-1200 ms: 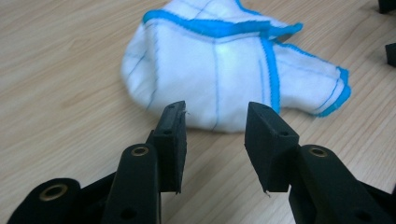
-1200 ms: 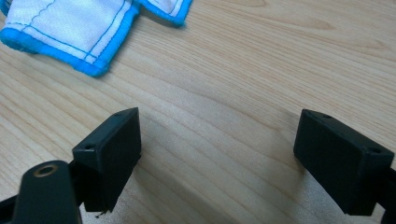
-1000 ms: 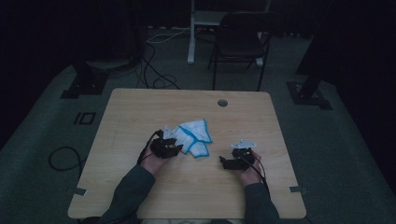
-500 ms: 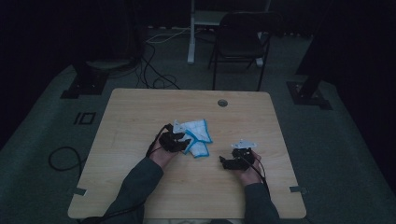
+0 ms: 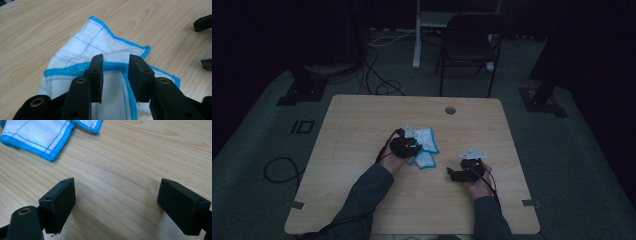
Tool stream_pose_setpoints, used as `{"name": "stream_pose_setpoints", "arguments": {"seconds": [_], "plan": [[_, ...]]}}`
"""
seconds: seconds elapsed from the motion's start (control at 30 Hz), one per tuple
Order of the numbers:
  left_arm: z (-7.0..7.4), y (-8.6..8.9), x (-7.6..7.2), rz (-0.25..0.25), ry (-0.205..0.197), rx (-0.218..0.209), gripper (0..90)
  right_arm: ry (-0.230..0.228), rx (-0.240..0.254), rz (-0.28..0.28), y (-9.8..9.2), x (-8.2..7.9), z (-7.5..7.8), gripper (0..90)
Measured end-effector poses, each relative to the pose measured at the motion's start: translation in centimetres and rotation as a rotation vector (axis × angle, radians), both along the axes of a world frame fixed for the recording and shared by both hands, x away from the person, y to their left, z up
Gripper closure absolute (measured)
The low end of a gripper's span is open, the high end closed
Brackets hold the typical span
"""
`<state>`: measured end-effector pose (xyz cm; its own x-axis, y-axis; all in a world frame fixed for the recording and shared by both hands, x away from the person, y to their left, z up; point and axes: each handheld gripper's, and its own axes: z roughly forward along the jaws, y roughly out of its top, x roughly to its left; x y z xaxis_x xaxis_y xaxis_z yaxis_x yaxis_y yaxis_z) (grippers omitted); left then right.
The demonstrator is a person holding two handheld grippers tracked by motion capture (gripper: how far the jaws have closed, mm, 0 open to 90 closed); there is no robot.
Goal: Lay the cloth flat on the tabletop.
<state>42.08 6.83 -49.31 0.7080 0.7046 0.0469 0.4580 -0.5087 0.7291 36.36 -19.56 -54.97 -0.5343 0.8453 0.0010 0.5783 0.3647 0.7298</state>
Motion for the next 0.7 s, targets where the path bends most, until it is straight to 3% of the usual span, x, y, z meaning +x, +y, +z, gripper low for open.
{"name": "stream_pose_setpoints", "arguments": {"seconds": [0.13,0.2,0.43,0.7], "plan": [[-0.5,-0.9,0.3,0.004,0.002,0.007,60.9,0.000,0.000,0.000,0.0,0.0,0.0,15.1],[-0.9,-1.2,0.5,0.018,-0.004,0.042,60.8,0.000,0.000,0.000,0.0,0.0,0.0,15.1],[-1.0,-0.4,0.2,0.033,0.000,0.062,84.9,0.000,0.000,0.000,0.0,0.0,0.0,15.1],[0.0,1.6,-0.8,0.046,-0.016,0.028,86.5,0.001,0.002,-0.002,0.0,0.0,0.0,15.1]]}}
